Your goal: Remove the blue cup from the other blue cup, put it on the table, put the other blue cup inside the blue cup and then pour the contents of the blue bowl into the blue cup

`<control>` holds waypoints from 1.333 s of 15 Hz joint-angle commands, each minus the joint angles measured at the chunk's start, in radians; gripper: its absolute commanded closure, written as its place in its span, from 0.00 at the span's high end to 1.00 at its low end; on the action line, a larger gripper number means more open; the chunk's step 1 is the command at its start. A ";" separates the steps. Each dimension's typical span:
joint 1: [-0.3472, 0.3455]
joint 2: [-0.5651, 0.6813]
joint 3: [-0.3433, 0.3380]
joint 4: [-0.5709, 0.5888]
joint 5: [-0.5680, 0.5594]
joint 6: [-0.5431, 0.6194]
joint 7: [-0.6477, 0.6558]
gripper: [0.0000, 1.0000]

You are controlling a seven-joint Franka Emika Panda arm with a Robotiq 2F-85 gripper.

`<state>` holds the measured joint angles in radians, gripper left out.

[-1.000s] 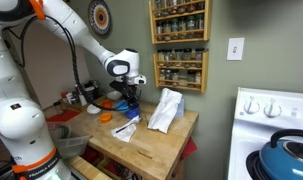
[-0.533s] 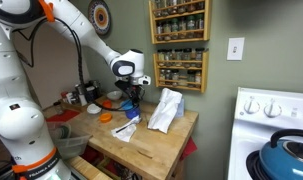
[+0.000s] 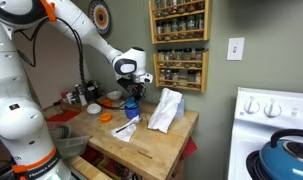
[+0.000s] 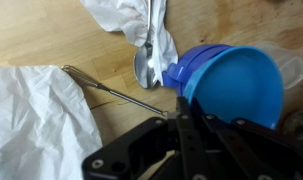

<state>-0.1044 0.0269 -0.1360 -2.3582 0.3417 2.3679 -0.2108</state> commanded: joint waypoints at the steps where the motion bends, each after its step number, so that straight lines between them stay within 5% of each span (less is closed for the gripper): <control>1: -0.003 -0.026 0.011 -0.011 -0.047 0.023 0.055 0.01; 20: 0.007 -0.080 0.037 -0.038 -0.388 0.066 0.316 0.01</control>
<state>-0.0991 -0.0203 -0.1066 -2.3617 0.0112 2.4117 0.0526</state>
